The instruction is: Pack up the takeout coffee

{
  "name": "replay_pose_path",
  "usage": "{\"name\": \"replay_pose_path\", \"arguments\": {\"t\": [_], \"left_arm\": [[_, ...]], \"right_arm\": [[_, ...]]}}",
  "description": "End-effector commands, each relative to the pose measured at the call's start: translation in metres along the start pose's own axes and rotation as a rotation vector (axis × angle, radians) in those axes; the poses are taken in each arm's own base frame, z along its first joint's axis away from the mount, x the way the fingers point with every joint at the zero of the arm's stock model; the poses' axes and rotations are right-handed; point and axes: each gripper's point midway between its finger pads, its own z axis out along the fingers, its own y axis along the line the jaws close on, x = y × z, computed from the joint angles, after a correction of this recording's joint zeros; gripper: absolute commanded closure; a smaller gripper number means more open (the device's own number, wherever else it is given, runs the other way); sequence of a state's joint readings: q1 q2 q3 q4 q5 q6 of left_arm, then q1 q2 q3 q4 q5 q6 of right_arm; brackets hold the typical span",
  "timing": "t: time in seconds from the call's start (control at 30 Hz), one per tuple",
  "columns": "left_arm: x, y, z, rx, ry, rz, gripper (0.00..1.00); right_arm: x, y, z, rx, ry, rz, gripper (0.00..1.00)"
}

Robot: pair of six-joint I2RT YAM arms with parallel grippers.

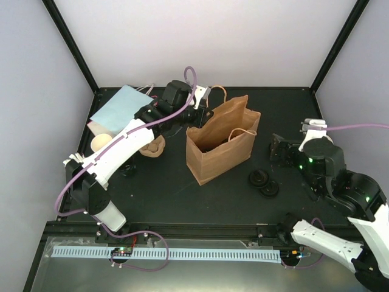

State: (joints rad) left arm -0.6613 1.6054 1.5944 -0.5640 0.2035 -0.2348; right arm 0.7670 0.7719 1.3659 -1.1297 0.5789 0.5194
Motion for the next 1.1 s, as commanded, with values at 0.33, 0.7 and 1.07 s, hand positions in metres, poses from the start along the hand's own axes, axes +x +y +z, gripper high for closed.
{"name": "replay_pose_path", "arguments": {"t": [0.33, 0.7, 1.07], "left_arm": [[-0.04, 0.001, -0.103, -0.133, -0.173, 0.087, 0.24], [0.022, 0.054, -0.22, -0.457, -0.19, -0.02, 0.15], [0.138, 0.138, -0.292, -0.929, -0.085, -0.292, 0.17]], "right_arm": [[0.003, 0.026, -0.004, -0.198, -0.067, -0.019, 0.0], [0.038, 0.027, 0.008, -0.214, 0.023, -0.011, 0.0], [0.093, 0.038, 0.028, -0.287, 0.145, 0.034, 0.0]]}}
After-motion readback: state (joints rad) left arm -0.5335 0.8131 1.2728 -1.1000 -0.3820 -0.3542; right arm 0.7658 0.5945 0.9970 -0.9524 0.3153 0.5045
